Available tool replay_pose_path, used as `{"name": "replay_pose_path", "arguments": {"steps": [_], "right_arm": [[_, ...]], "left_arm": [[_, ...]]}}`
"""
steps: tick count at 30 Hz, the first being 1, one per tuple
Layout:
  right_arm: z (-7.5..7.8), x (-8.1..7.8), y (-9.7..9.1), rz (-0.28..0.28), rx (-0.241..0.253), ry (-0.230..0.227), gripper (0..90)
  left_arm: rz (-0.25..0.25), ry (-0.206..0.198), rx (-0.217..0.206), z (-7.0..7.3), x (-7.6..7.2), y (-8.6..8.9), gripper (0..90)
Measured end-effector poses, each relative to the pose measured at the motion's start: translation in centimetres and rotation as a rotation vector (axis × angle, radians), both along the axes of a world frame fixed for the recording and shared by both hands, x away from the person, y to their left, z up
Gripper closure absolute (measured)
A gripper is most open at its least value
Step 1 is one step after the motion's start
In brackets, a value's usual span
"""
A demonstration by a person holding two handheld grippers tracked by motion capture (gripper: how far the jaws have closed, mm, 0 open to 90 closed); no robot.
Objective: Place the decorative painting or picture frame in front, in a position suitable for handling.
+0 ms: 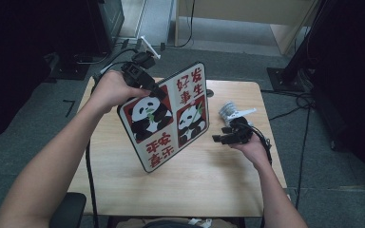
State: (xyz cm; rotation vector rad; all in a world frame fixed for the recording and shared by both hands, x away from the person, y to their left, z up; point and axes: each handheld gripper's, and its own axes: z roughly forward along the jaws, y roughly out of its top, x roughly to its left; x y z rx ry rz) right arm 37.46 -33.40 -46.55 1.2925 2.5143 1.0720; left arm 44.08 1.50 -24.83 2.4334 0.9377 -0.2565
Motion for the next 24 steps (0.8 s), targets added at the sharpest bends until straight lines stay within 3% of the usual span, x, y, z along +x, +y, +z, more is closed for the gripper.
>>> {"name": "replay_pose_path", "arguments": {"steps": [4, 9, 14, 24], "right_arm": [[0.0, 0.4, -0.2, -0.022, -0.005, -0.017, 35.2], [-0.2, 0.4, -0.6, -0.042, -0.011, -0.005, 35.6], [0.3, 0.5, -1.2, -0.065, 0.013, -0.025, 36.5], [1.5, 1.7, -2.2, -0.088, -0.005, -0.066, 36.9]], "left_arm": [[0.009, -0.006, -0.017, 0.1, 0.0, 0.1, 53.8], [0.012, -0.019, -0.039, 0.2, -0.1, 0.6, 50.2], [0.027, -0.044, -0.064, 0.4, -0.3, 1.6, 47.5], [0.013, -0.087, -0.109, 0.2, -1.0, 2.8, 41.7]]}}
